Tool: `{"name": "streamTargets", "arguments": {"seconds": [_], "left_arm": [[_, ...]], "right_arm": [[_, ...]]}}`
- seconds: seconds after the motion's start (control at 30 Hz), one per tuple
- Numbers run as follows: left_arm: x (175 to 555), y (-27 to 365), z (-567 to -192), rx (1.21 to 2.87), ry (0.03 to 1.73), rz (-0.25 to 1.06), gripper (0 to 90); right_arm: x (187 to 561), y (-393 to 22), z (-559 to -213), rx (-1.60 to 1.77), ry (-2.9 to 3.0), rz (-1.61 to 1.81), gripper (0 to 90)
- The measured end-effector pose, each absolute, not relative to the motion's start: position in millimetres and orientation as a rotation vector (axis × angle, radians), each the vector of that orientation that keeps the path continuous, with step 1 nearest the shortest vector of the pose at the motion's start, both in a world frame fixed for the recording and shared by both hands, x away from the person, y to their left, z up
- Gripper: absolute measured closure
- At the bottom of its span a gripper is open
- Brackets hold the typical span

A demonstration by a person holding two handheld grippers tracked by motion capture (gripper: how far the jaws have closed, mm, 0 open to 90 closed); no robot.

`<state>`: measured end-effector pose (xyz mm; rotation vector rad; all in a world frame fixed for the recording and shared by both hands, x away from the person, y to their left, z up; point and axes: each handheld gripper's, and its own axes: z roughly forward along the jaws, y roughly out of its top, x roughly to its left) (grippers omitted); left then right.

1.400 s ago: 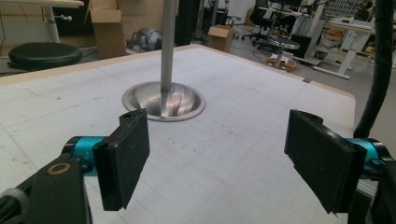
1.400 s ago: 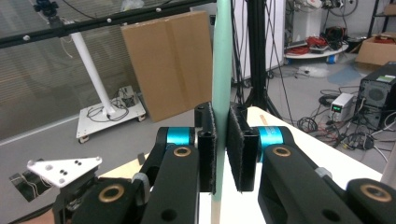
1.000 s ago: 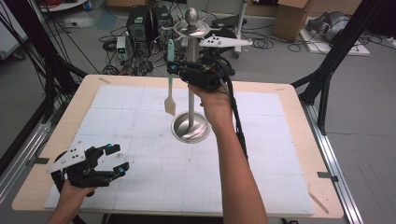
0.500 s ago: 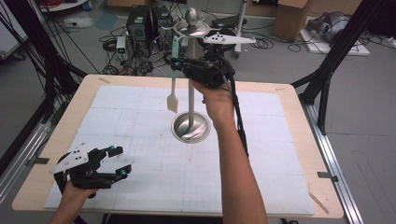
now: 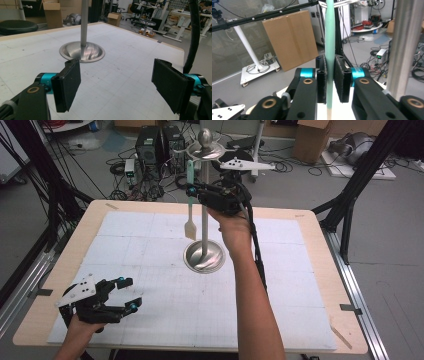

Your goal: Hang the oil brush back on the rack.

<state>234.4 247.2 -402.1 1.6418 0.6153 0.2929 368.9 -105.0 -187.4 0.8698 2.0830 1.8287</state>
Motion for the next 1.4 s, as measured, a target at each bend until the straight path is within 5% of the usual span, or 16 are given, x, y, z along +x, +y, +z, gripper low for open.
{"name": "streamTargets", "arguments": {"seconds": [0.2,0.53,0.93,1.4], "left_arm": [[235,249,-403,1.632,0.626,0.294,23.7],[236,250,-403,1.589,0.647,0.309,22.8],[237,249,-404,1.585,0.657,0.328,22.7],[239,247,-406,1.572,0.676,0.344,22.8]], "right_arm": [[352,-122,-203,0.862,1.997,1.762,42.4],[303,-170,-259,0.798,1.982,1.686,20.0],[228,-227,-346,0.827,2.027,1.548,16.8],[186,-279,-389,1.007,1.937,1.476,16.5]]}}
